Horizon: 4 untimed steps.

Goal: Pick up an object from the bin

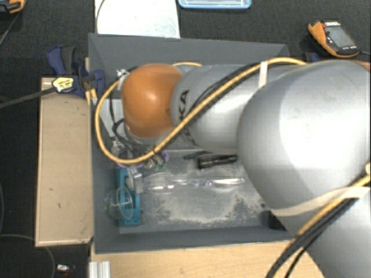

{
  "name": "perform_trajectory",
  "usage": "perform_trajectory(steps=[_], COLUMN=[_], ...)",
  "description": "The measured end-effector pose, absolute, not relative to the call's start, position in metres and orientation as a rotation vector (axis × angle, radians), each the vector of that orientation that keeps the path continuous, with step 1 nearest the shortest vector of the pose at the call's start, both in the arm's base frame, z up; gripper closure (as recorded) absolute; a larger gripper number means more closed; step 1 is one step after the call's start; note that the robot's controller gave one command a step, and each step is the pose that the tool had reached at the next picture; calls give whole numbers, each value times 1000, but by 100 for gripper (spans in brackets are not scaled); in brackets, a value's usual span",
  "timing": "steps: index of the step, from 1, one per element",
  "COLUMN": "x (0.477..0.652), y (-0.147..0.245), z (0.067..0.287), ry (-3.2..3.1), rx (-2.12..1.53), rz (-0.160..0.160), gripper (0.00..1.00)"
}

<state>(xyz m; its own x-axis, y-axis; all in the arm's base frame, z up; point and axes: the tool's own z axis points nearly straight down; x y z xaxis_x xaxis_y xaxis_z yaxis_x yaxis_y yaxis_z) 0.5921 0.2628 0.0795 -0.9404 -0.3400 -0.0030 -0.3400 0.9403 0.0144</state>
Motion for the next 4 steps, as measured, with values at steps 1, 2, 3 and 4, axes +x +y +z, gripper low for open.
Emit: perform_trajectory(steps=[1, 2, 3, 4], x=[590, 590, 590, 590], y=[262, 262, 261, 261], z=[80, 80, 99, 112], ry=[3137, 3138, 3139, 3136], rx=[-342, -339, -332, -329], rz=[14, 14, 14, 17], gripper=[100, 100, 100, 100])
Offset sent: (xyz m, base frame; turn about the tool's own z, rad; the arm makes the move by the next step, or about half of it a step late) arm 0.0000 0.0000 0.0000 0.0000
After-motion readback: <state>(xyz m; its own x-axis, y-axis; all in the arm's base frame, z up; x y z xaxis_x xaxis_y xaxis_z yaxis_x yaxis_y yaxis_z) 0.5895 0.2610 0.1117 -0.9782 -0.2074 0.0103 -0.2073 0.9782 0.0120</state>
